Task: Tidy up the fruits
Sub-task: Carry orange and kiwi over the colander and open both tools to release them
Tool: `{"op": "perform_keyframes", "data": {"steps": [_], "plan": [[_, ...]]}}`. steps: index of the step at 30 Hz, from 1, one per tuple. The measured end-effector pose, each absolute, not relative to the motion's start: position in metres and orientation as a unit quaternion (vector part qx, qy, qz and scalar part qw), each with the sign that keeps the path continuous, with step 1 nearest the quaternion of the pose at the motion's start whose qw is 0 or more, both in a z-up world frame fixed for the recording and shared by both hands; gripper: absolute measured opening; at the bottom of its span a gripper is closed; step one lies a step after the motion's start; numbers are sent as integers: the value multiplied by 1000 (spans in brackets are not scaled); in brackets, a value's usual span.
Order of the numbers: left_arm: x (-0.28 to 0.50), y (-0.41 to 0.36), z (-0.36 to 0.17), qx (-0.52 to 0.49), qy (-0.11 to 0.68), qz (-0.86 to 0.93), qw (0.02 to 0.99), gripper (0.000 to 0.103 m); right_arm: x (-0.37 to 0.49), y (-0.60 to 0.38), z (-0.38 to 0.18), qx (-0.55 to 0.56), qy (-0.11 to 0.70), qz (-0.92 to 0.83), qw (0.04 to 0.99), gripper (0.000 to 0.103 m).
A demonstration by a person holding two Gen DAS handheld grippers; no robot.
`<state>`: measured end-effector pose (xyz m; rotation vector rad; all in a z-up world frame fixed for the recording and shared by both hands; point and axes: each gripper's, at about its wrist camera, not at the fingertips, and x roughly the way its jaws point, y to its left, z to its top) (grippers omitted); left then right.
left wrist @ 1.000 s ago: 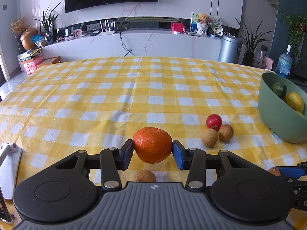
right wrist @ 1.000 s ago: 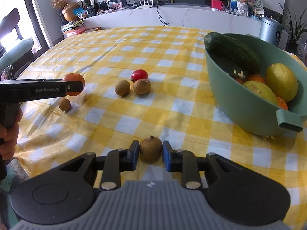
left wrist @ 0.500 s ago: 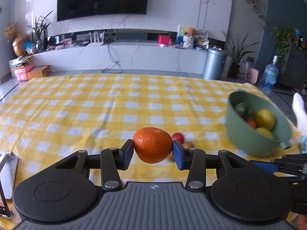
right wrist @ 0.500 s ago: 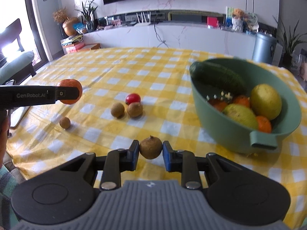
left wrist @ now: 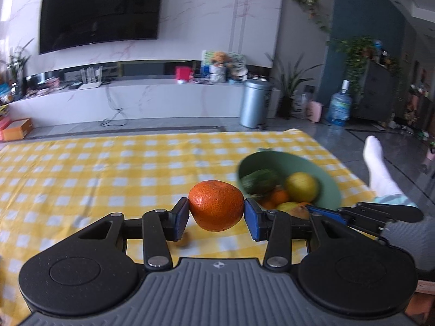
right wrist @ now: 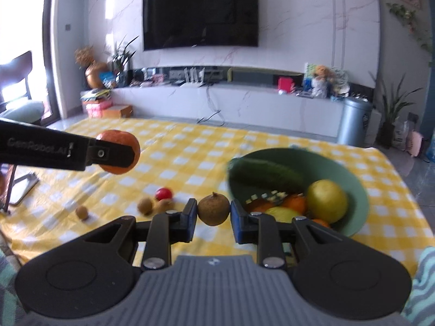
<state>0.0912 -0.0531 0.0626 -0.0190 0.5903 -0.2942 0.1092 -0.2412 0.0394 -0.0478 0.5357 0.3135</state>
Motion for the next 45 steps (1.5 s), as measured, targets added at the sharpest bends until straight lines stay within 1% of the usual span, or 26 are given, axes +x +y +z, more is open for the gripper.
{"op": "perform_keyframes", "data": {"steps": [10,15,19,28,39,45], "plan": [[123,-108,68,-10,307,-219,926,49,125,-297,51,25,247,96,964,23],[148,-127,64,-18,326,-242,914,49,138,-313,52,32,257,81,962,23],[165,-143,56,-15,343,-251,905,49,149,-318,50,17,271,71,960,23],[192,-151,30,-11,395,-259,881,49,181,-312,36,-49,321,73,943,23],[204,-154,6,-7,429,-260,865,49,191,-305,22,-41,367,77,926,23],[204,-154,7,-9,426,-263,865,50,194,-306,17,-32,385,78,919,23]]}}
